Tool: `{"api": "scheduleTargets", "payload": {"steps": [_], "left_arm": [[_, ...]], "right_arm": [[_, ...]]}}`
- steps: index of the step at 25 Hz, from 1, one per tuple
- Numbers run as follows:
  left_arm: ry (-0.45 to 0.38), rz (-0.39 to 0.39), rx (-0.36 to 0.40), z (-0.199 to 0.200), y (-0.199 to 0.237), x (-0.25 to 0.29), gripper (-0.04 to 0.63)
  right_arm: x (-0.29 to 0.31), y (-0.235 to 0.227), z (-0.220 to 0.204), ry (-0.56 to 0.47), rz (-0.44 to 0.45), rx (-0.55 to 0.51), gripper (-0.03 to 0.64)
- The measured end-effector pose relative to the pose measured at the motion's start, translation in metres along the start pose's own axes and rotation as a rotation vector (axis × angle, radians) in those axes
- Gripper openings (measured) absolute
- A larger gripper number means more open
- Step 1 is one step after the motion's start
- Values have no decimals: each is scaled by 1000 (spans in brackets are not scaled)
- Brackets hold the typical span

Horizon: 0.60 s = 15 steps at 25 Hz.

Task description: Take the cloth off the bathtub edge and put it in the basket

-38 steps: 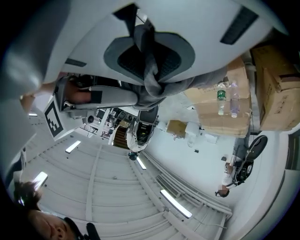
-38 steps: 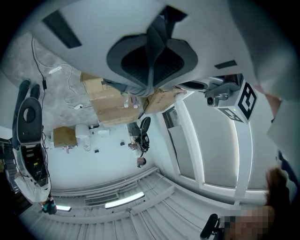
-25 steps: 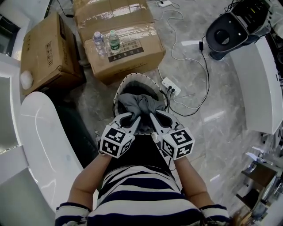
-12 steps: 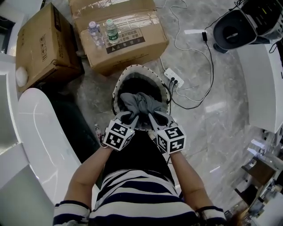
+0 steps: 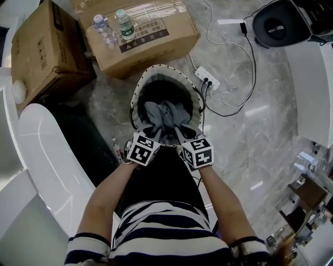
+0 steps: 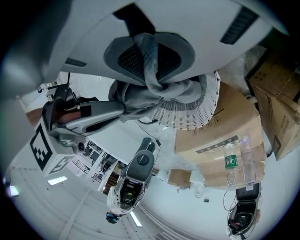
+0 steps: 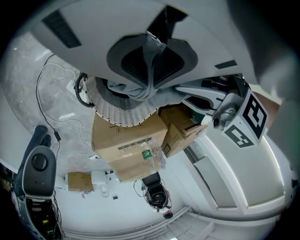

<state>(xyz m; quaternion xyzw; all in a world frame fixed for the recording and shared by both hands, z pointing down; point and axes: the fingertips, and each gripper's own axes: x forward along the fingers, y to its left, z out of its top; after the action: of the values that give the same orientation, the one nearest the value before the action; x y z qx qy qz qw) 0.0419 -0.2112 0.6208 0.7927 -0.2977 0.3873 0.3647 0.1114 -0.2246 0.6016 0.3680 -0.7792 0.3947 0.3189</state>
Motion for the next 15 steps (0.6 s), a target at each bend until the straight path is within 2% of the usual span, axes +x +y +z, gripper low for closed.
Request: {"api": "scheduleTargets", "payload": {"steps": [7, 15], "left_arm": [[97, 22, 3, -17, 10, 31, 49], [160, 64, 13, -18, 30, 46, 51]], "right_arm": [[30, -23, -29, 92, -36, 40, 55], [48, -38, -34, 118, -74, 83, 55]]}}
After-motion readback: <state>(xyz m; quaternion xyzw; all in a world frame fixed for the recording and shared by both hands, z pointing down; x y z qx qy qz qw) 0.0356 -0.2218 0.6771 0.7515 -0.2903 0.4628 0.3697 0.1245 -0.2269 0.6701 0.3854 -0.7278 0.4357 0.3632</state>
